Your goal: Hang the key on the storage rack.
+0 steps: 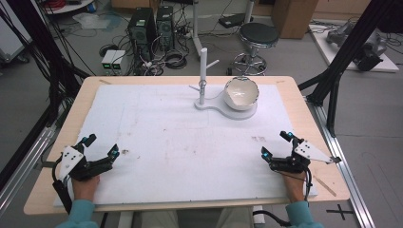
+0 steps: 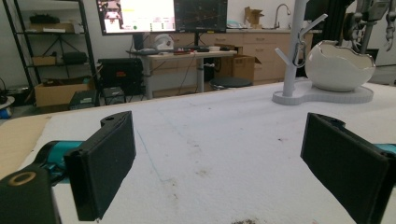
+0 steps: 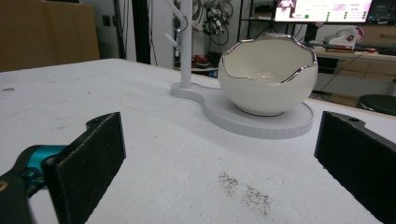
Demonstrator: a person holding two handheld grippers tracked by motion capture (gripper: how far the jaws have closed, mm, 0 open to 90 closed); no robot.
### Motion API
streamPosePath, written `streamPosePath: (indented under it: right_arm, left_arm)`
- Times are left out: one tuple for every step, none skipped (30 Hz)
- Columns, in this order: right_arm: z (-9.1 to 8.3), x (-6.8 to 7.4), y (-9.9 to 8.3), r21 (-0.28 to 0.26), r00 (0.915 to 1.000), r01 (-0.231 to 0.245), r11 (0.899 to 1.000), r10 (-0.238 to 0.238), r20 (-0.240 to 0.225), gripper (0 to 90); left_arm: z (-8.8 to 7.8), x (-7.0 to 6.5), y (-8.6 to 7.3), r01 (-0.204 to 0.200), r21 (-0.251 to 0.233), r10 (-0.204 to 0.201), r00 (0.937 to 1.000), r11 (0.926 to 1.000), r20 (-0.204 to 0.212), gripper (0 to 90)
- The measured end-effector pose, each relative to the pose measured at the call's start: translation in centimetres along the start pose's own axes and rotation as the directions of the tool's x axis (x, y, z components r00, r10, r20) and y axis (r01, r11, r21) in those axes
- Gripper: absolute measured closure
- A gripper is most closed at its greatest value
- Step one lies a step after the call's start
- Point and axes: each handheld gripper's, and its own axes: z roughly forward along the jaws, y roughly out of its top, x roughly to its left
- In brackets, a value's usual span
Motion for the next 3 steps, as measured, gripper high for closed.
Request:
streamPosePath:
  right_arm:
    - [0.0,-0.02,0.0,-0.001,1.0,-0.004,1.0,0.004,0.001,1.1]
    - [0.02,-0.08,-0.01,-0.005,1.0,-0.002,1.0,0.002,0.004,1.1]
    - [0.01,-0.06,-0.01,-0.002,1.0,-0.003,1.0,0.003,0.004,1.1]
  left_arm:
    - [-0.01,-0.01,0.0,0.0,-0.002,0.0,1.0,1.0,0.0,10.6]
    - [-0.03,0.0,0.0,-0.003,-0.001,0.003,1.0,1.0,0.001,10.6]
    - [-0.04,-0.01,-0.01,-0.003,-0.004,0.003,1.0,1.0,0.001,10.6]
